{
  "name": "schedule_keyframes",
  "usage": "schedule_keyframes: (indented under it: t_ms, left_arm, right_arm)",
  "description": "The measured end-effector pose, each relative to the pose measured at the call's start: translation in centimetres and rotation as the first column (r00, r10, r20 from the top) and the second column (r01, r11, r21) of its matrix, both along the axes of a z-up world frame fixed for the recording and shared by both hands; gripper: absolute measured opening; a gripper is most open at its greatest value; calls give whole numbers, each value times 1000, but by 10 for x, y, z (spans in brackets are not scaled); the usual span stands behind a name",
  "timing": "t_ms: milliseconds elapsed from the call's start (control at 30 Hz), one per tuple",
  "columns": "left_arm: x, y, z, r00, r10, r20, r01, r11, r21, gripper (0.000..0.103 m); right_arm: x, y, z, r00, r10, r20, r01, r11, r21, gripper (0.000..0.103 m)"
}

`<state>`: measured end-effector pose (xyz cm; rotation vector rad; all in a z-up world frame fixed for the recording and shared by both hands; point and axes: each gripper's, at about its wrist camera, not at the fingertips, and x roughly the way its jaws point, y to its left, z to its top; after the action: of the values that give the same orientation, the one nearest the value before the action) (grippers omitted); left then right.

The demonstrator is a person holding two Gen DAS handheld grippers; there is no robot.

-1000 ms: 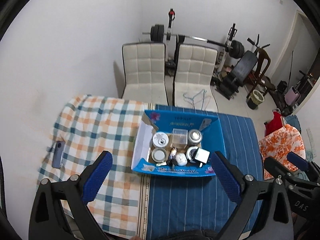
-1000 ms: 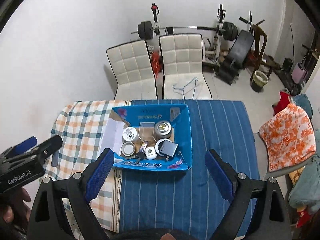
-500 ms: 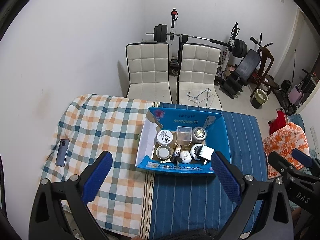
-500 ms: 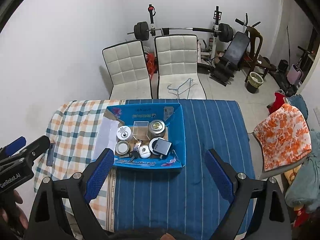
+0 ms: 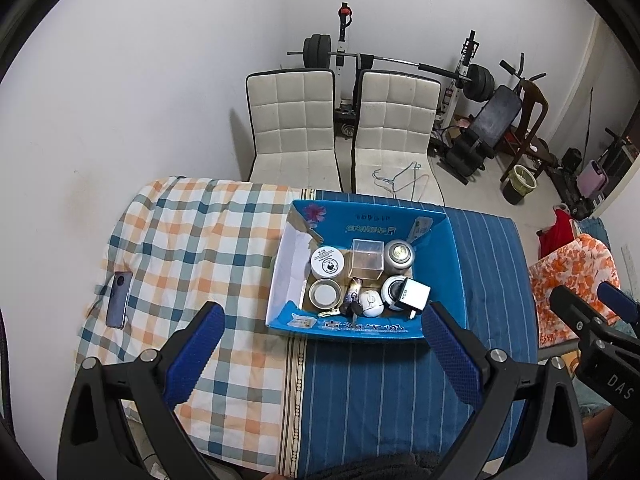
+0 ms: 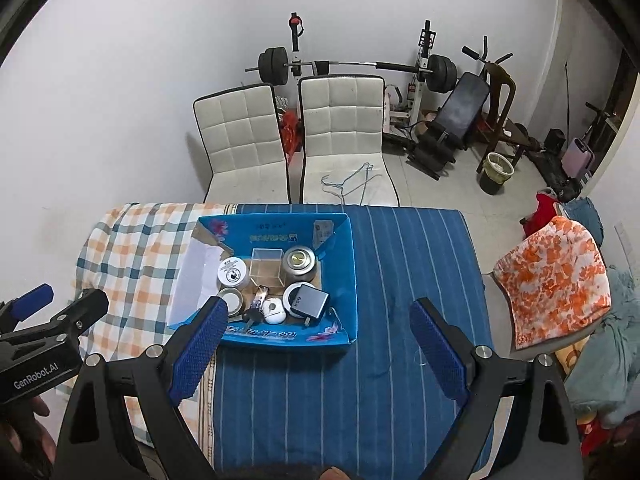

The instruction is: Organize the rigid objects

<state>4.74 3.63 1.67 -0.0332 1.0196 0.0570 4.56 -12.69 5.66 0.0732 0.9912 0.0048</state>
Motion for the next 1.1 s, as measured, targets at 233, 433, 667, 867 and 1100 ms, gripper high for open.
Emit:
schedule_keyframes:
  t_ms: [233,433,667,867,1100]
  left_arm:
    - [6,-2,-4,1000,-12,-2,12,1000,0,101]
    - [11,-2,-5,1000,-13,1,13,1000,2,101]
    - [17,0,-6,1000,-20,4,20,1000,5,101]
    - [23,4,1,1000,-23,21,23,1000,5,101]
    - [22,7,10,999,-32,44,31,999,13,101]
  right_arm:
    - [4,-4,-2,1000,-14,2,15,1000,-8,94]
    - [6,-5,-1,1000,-14,3,14,1000,-14,94]
    - [11,-7,2,1000,-15,16,15,1000,-15,94]
    - [9,-5,8,999,-16,39,17,1000,-23,94]
    - [1,-8,20,997,-26,72,28,999,-29,94]
